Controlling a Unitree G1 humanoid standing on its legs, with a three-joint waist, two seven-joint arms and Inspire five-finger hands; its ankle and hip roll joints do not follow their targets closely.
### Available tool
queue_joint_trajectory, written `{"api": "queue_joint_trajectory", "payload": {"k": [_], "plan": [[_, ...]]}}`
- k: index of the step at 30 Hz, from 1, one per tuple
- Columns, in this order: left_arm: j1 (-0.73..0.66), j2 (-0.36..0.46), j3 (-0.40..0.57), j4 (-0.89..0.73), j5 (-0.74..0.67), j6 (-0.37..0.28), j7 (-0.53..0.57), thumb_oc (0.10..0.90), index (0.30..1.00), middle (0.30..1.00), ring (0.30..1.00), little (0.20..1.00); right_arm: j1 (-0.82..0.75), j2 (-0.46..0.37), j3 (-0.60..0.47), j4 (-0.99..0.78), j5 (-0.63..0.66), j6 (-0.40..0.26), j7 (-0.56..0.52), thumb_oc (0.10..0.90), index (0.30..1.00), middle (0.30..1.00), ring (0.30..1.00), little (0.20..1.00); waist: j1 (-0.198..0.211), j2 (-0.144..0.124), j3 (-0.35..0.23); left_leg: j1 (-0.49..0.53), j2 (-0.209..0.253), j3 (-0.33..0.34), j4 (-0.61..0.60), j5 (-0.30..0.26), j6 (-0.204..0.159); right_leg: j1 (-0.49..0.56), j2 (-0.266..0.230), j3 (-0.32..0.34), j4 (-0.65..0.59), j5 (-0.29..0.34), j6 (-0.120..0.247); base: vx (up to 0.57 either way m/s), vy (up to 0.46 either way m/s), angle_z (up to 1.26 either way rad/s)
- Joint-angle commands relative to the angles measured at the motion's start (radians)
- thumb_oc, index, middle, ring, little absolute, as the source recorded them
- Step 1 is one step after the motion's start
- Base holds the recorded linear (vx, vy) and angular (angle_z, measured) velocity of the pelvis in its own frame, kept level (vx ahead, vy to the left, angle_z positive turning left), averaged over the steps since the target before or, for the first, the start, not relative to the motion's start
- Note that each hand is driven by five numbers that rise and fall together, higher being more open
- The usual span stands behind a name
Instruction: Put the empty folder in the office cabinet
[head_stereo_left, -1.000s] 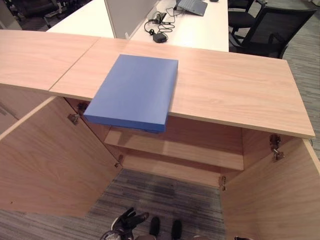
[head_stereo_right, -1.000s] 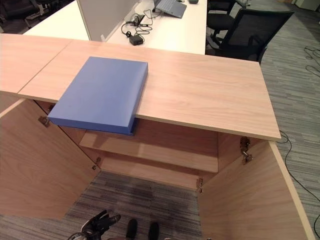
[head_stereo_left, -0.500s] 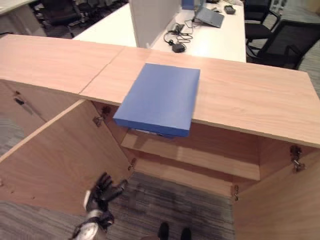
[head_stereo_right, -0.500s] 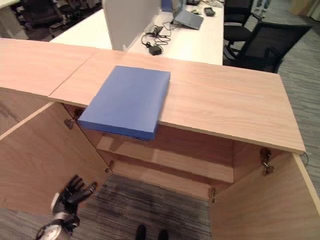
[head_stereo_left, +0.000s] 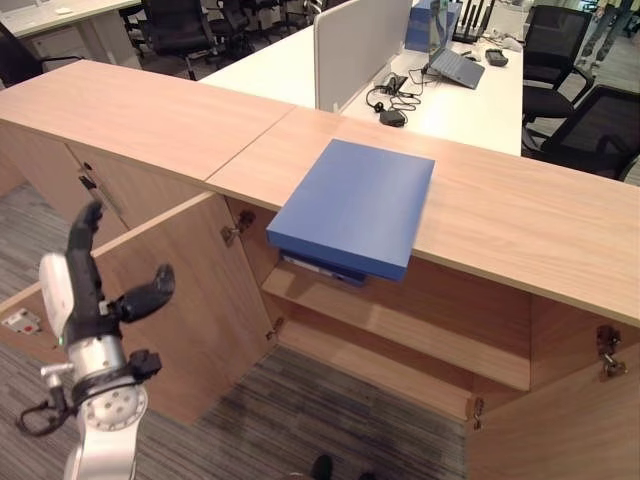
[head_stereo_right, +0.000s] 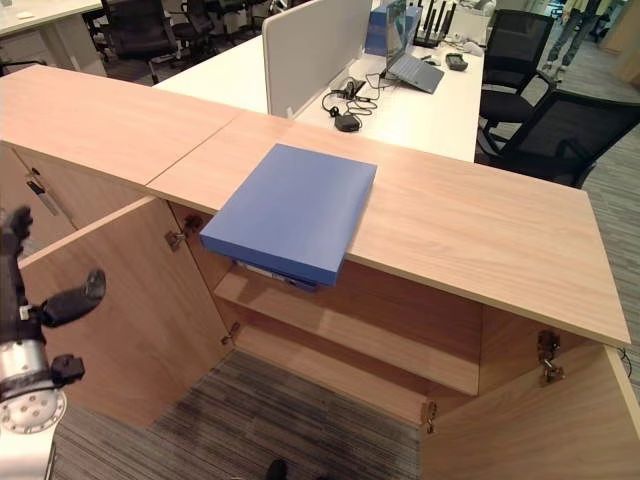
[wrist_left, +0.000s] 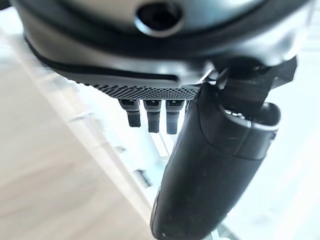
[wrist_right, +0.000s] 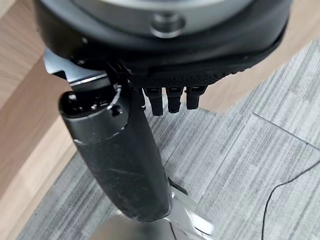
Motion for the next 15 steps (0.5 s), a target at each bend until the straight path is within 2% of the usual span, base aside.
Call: {"api": "queue_joint_trajectory", "payload": {"k": [1, 2, 3, 4, 5, 15], "plan": [[-0.149, 0.130, 0.004, -0.132, 0.146, -0.104, 0.050, 0.800, 0.900, 0.900, 0.900, 0.900, -0.023, -0.022, 0.067, 0.003, -0.028, -0.015, 0.002, 0.800, 0.900, 0.900, 0.900, 0.900, -0.049, -0.015, -0.058, 0.028, -0.010, 0.015, -0.009, -0.132, -0.011, 0.017, -0.061, 0.015, 0.007, -0.048, 0.115, 0.00, 0.000, -0.07], [-0.153, 0.132, 0.000, -0.130, 0.148, -0.104, 0.049, 0.800, 0.900, 0.900, 0.900, 0.900, -0.023, -0.021, 0.065, 0.003, -0.028, -0.015, 0.002, 0.800, 0.900, 0.900, 0.900, 0.900, -0.046, -0.016, -0.057, 0.029, -0.010, 0.015, -0.009, -0.132, -0.011, 0.017, -0.061, 0.015, 0.007, -0.049, 0.115, 0.00, -0.002, -0.08], [-0.182, 0.176, -0.039, -0.155, 0.185, -0.117, 0.017, 0.800, 0.900, 0.900, 0.900, 0.900, -0.025, -0.022, 0.075, 0.004, -0.030, -0.017, 0.010, 0.800, 0.900, 0.900, 0.900, 0.900, -0.057, -0.013, -0.062, 0.032, -0.009, 0.020, -0.009, -0.135, -0.011, 0.019, -0.061, 0.019, 0.007, -0.048, 0.116, 0.00, -0.002, -0.10], [-0.185, 0.178, -0.042, -0.153, 0.186, -0.117, 0.017, 0.800, 0.900, 0.900, 0.900, 0.900, -0.025, -0.020, 0.074, 0.004, -0.030, -0.017, 0.010, 0.800, 0.900, 0.900, 0.900, 0.900, -0.055, -0.014, -0.061, 0.032, -0.009, 0.020, -0.009, -0.135, -0.011, 0.019, -0.061, 0.019, 0.007, -0.048, 0.116, -0.03, 0.006, -0.15], [-0.198, 0.211, -0.085, -0.186, 0.204, -0.139, -0.023, 0.800, 0.900, 0.900, 0.900, 0.900, -0.026, -0.020, 0.082, 0.003, -0.035, -0.017, 0.021, 0.800, 0.900, 0.900, 0.900, 0.900, -0.062, -0.013, -0.060, 0.029, -0.011, 0.025, -0.009, -0.127, -0.011, 0.014, -0.062, 0.021, 0.007, -0.038, 0.117, -0.01, 0.002, -0.15], [-0.202, 0.258, -0.179, -0.296, 0.162, -0.198, -0.122, 0.800, 0.900, 0.900, 0.900, 0.900, -0.004, -0.015, 0.099, -0.007, -0.049, -0.025, 0.035, 0.800, 0.900, 0.900, 0.900, 0.900, -0.077, -0.009, -0.069, 0.039, -0.009, 0.039, -0.009, -0.138, -0.007, 0.020, -0.062, 0.034, 0.007, -0.037, 0.119, 0.01, 0.006, -0.07]]}}
